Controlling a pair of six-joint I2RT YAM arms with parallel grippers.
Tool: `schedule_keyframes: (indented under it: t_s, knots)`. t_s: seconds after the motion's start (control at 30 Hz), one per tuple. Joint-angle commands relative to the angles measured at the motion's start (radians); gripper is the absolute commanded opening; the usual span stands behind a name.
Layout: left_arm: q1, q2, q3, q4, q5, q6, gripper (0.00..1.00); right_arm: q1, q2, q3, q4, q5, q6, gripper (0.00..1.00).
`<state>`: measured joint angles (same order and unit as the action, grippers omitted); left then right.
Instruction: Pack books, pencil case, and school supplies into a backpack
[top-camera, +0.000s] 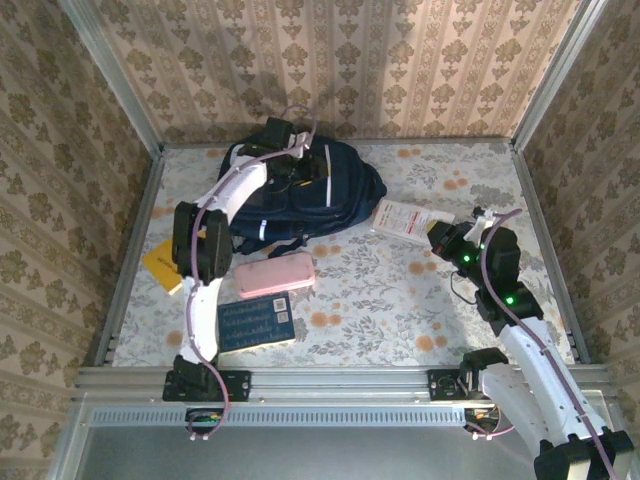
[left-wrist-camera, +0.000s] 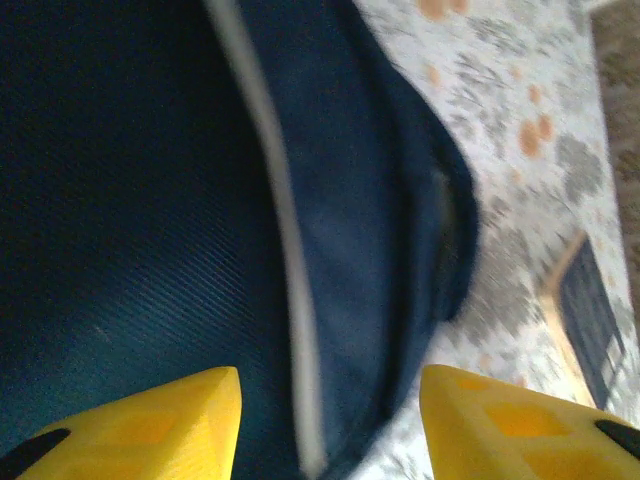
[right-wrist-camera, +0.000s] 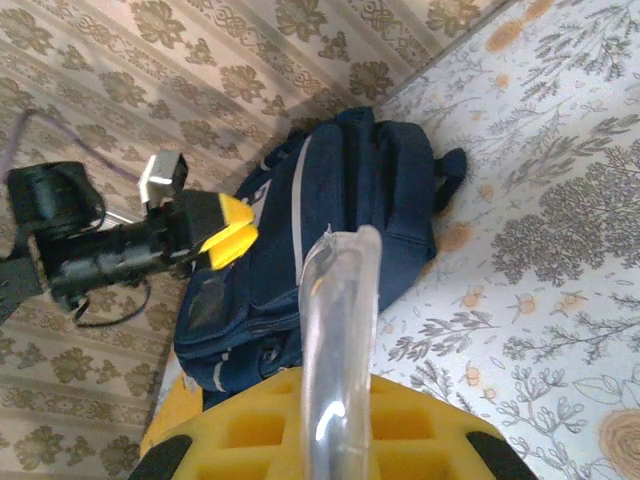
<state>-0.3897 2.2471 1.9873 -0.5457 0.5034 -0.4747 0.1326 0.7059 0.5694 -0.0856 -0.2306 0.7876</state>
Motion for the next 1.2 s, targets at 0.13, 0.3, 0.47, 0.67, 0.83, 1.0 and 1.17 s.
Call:
schedule_keyframes:
  t_s: [0.13,0.3,0.47,0.67,0.83,1.0,1.17]
  knots:
    - [0.044,0.131,0.144,0.100,0.187,-0.066,0.49,-0.001,0.003,-0.022,-0.012,0.011,-0.030,0.00]
    - [0.038,0.140,0.132,0.168,0.241,-0.097,0.47,-0.001,0.023,-0.038,0.025,0.007,-0.012,0.00]
    - [0.028,0.161,0.121,0.195,0.267,-0.115,0.45,-0.001,0.057,-0.043,0.057,0.000,0.008,0.00]
    - [0.013,0.208,0.124,0.218,0.292,-0.147,0.44,-0.001,0.066,-0.036,0.054,0.001,-0.002,0.00]
    - [-0.016,0.237,0.165,0.227,0.304,-0.157,0.39,0.000,0.078,-0.040,0.050,-0.006,-0.002,0.00]
    - [-0.038,0.307,0.309,0.036,0.207,-0.093,0.28,0.000,0.073,-0.034,0.046,-0.009,0.001,0.00]
    - [-0.060,0.313,0.378,-0.053,0.112,-0.050,0.03,0.000,0.052,-0.016,0.009,0.018,-0.021,0.00]
